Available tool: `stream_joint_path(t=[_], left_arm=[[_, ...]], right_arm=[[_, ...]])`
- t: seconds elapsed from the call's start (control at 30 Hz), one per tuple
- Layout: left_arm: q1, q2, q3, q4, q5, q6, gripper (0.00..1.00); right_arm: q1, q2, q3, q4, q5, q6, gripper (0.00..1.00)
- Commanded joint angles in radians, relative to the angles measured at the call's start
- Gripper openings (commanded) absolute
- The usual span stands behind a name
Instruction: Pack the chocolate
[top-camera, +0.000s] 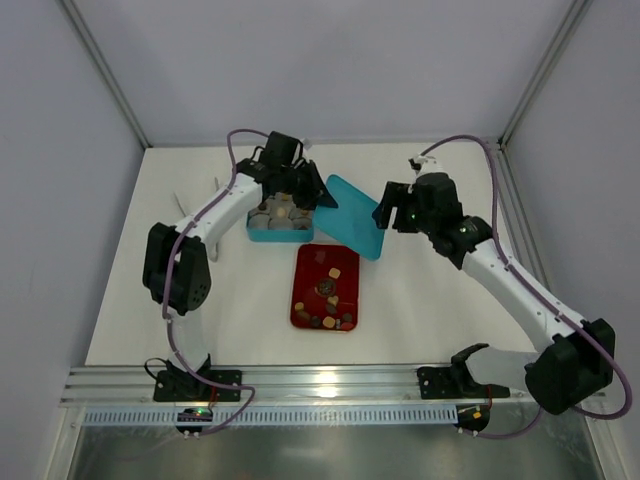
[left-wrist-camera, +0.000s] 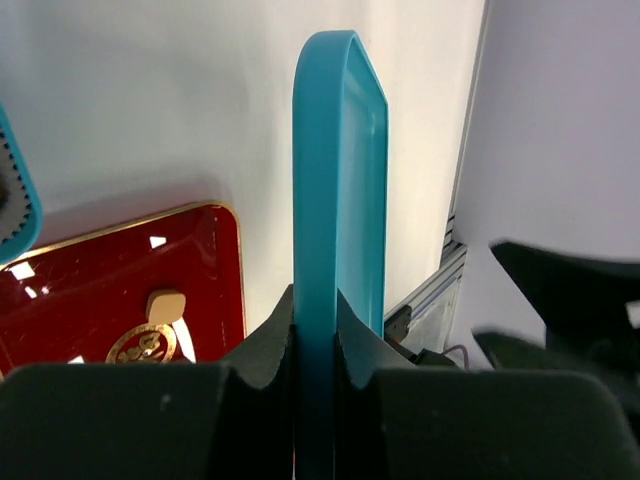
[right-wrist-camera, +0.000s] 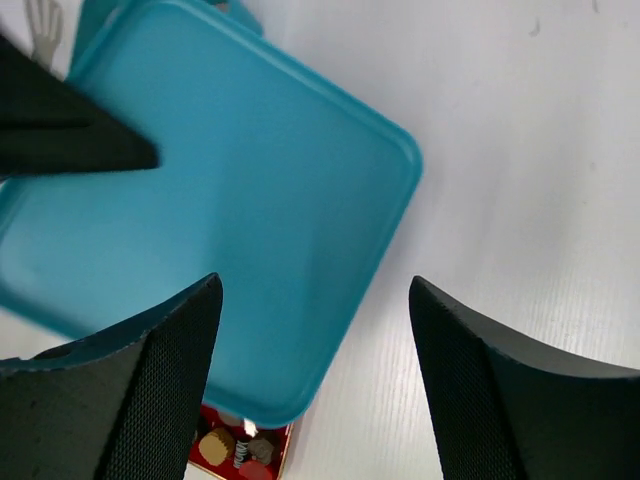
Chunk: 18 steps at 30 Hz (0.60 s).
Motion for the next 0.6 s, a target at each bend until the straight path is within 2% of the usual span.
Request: stream_joint_path(t=[0.0, 0.13, 0.3, 0.4, 0.57], left_arm=[[0.021, -0.052, 0.042, -0.090, 0.051, 0.027, 0.00], [0.041, -0.043, 0.043, -0.122, 0.097, 0.007, 0.00], [0.064, -0.019, 0.072, -0.157, 0.138, -0.002, 0.00], [0.078, -0.012, 0.088, -0.171, 0.161, 0.001, 0.00], [0.089, -0.005, 0.101, -0.188, 0.173, 0.016, 0.00]], right_arm=[[0.162, -0.119, 0.003, 0.004, 0.208, -0.102, 0.77], [0.368, -0.154, 0.024, -0.029, 0.336, -0.183, 0.75], [0.631, -0.070, 0.107, -0.119, 0.590, -0.291, 0.74], [0.716, 0.033, 0.167, -0.179, 0.710, -0.327, 0.72], [0.776, 0.169, 0.258, -0.188, 0.779, -0.402, 0.72]])
